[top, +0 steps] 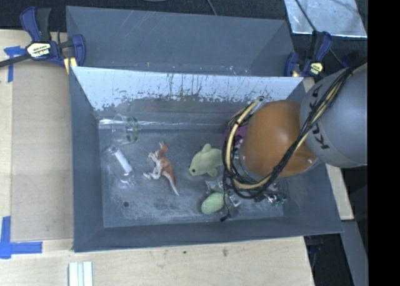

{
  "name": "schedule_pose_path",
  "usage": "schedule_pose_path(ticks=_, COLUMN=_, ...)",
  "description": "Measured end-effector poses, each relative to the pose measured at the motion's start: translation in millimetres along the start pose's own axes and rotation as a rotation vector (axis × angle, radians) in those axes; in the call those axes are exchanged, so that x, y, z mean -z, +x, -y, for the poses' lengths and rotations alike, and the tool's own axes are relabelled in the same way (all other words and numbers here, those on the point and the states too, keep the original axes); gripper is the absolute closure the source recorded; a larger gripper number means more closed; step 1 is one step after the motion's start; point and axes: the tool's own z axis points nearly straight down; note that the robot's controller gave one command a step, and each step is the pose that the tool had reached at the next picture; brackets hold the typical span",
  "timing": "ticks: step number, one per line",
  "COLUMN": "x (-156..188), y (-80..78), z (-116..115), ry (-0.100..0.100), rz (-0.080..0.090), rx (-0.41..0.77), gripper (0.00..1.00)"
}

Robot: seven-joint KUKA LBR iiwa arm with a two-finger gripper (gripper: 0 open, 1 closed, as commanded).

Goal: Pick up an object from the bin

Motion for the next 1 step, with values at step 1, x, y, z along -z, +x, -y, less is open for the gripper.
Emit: schedule_pose_path(ticks=1, x=8.3, y=0.7, z=-0.5, ry=-0.002, rz=-0.004, rx=0.0, gripper=1.0)
